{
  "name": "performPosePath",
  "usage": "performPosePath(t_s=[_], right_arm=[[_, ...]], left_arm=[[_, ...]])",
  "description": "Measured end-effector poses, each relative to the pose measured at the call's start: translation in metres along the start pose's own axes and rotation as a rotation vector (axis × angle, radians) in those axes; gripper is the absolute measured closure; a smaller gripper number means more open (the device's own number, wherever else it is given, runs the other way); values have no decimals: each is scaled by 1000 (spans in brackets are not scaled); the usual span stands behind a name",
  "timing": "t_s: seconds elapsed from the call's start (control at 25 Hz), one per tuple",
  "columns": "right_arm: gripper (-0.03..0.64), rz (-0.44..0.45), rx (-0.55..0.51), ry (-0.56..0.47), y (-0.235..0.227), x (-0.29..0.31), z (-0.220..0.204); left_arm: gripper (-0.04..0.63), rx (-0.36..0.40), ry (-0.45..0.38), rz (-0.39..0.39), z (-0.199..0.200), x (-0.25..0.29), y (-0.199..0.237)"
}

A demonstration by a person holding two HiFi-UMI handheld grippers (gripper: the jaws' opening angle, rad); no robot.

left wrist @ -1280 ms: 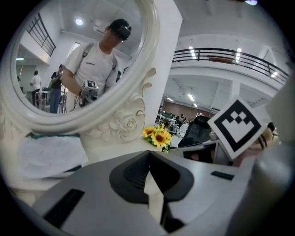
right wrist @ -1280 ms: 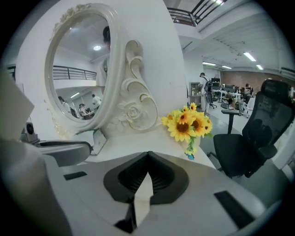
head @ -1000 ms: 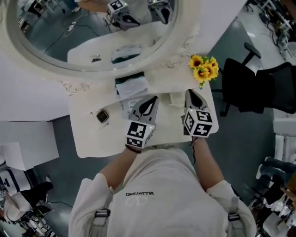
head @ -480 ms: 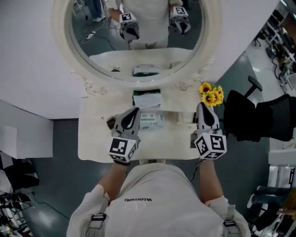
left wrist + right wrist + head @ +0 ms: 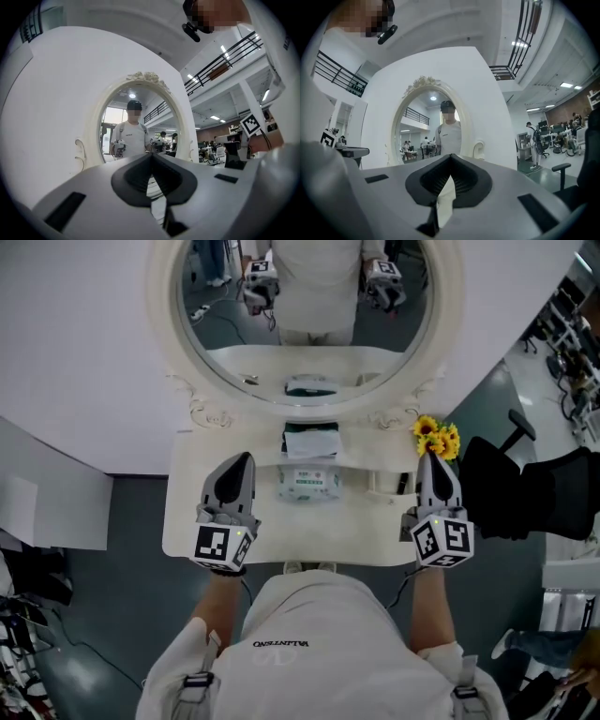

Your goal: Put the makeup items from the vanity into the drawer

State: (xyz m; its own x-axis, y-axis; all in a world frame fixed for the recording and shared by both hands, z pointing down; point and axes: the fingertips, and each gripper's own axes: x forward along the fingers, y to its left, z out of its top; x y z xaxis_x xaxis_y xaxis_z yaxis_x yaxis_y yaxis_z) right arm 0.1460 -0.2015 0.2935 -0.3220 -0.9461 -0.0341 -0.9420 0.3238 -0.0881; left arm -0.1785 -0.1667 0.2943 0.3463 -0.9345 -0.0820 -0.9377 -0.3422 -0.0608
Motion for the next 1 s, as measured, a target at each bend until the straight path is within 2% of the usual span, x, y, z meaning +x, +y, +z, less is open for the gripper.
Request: performPosePath(t_s=[0.44,1.0], right_arm=[[607,-5,6,19,11,-3,2],[609,-26,-2,34,18,-24,-1]], left_arm=[[597,-19,-8,17,5,-9,9],[597,-36,2,-24,-1,-17,-6]])
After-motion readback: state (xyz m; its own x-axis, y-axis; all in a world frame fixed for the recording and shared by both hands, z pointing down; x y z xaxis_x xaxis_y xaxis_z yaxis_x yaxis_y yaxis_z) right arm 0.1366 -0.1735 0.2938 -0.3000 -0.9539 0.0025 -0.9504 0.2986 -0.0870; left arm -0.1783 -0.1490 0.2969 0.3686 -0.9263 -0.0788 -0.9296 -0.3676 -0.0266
